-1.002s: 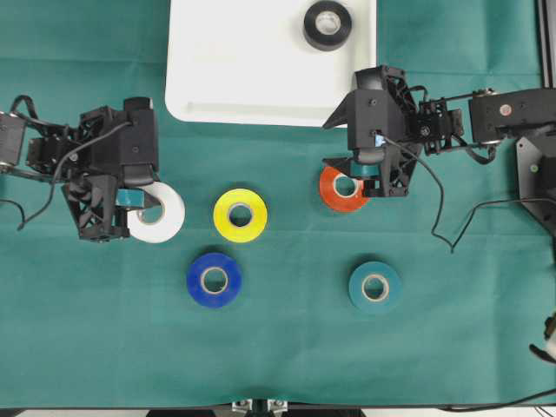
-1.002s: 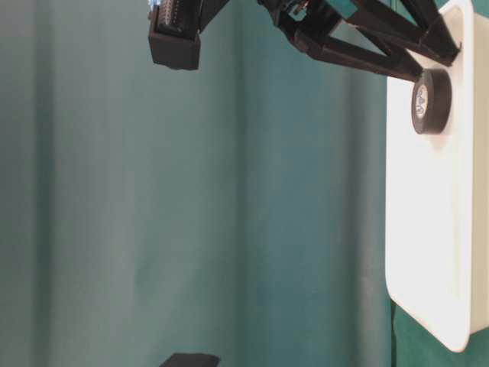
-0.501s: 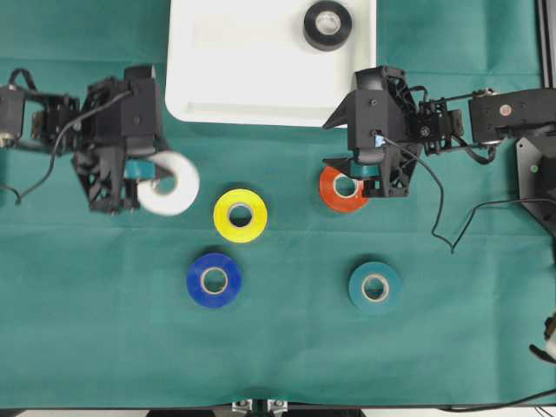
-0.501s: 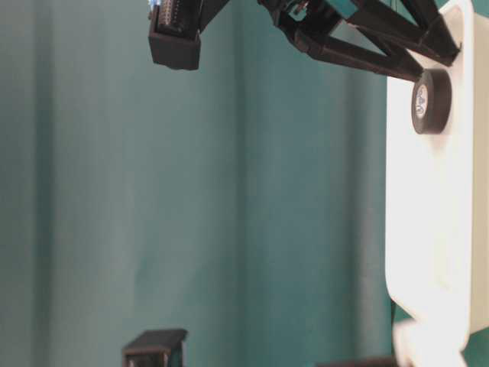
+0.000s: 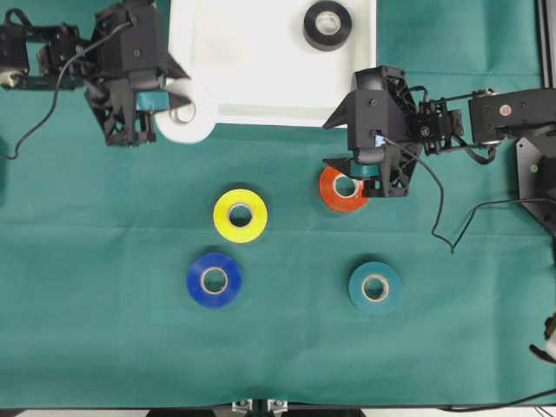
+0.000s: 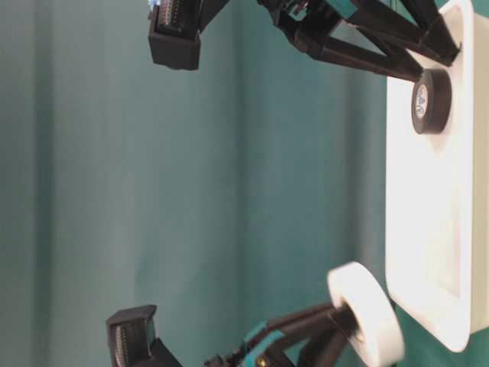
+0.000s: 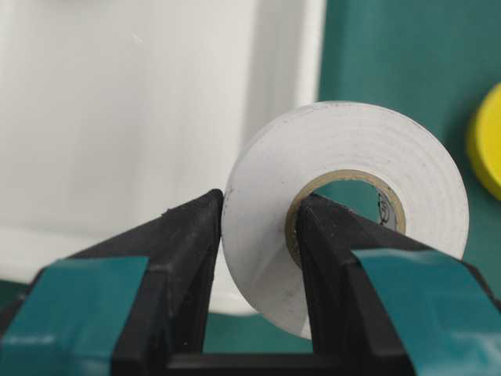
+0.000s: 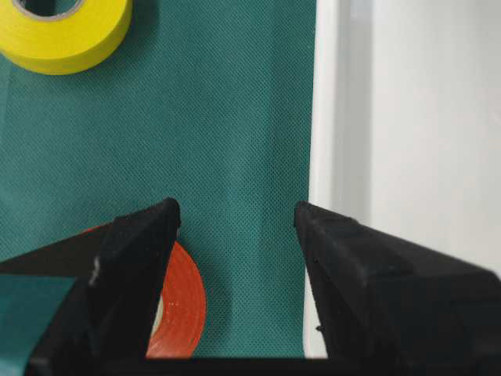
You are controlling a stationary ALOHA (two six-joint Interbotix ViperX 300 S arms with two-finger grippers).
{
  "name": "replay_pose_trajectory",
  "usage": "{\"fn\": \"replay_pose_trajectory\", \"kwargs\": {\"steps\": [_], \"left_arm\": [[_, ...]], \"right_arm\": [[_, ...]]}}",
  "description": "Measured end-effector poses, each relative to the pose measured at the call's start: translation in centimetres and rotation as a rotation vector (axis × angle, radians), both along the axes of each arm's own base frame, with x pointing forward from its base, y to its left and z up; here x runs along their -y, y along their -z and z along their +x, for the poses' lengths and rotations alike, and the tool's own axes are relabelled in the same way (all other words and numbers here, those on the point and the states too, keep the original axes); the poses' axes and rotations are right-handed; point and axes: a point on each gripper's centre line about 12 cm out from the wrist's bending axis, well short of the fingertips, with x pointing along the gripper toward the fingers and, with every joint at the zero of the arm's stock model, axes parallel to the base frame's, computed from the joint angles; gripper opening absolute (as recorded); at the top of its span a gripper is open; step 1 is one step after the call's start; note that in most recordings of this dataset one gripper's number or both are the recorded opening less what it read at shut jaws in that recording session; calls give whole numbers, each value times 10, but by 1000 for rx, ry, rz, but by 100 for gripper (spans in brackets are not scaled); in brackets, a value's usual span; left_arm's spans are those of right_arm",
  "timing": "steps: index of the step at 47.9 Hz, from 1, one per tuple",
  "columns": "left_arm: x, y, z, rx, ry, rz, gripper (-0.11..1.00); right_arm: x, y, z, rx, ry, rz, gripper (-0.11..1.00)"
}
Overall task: Put the tape alternately from left to right into the white case.
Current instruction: 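Grasp the white tape roll with the left gripper and lift it, then place white tape in the tray with left gripper and release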
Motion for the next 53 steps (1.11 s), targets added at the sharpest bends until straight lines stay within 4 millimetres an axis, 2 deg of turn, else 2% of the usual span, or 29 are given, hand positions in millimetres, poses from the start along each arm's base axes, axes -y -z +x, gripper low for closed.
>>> {"fn": "replay_pose_trajectory", "kwargs": {"steps": [14,26,30,40,53], "left_arm": [[-29,-11,2,73,-36,82,-3],[-46,-17,3,133,-80,108,-3],[-50,-8,12,110,-81,102,-3],[-66,32,46,0,-82,69,-3],[-103,39,71,-2,-141,70,-3]], "right_arm": [[0,-1,0,2,0,0,68],[0,0,0,1,0,0,68],[0,0,0,1,-1,-1,68],[0,-1,1,3,0,0,68],[0,0,0,2,2,3,68]]}}
